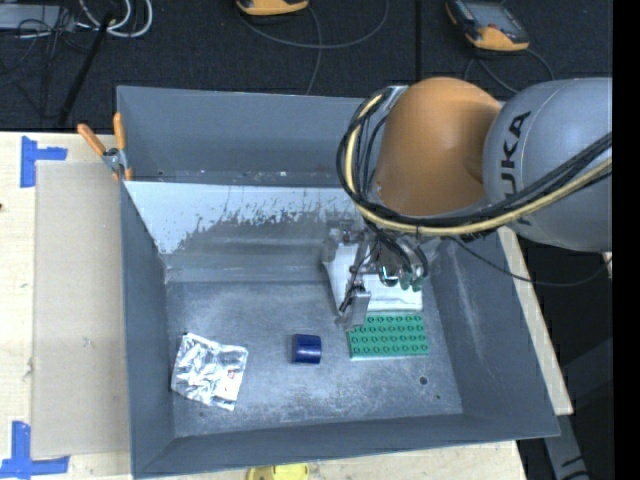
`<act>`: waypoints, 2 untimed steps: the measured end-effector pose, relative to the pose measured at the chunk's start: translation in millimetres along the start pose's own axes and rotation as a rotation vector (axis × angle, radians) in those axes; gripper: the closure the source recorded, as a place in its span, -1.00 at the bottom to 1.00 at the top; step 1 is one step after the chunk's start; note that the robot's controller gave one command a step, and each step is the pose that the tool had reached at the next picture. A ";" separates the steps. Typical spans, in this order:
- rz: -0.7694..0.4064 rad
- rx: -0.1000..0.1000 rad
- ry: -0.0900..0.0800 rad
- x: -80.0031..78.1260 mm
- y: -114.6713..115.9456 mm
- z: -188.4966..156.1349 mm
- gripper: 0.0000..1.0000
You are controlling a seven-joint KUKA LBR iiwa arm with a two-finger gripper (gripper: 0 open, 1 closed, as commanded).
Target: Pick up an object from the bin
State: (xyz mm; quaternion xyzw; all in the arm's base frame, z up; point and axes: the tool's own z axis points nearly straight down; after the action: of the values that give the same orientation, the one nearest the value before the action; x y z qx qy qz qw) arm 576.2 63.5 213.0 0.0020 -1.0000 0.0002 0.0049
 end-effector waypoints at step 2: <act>0.174 -0.001 -0.008 15.1 -3.9 113.0 -1.00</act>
Offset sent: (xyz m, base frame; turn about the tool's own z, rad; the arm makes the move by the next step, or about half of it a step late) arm 0.0013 -0.0060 -0.1430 -0.1139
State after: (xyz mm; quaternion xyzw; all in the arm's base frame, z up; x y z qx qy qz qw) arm 560.0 59.5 100.2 -0.0849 -0.9964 -0.0001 0.0010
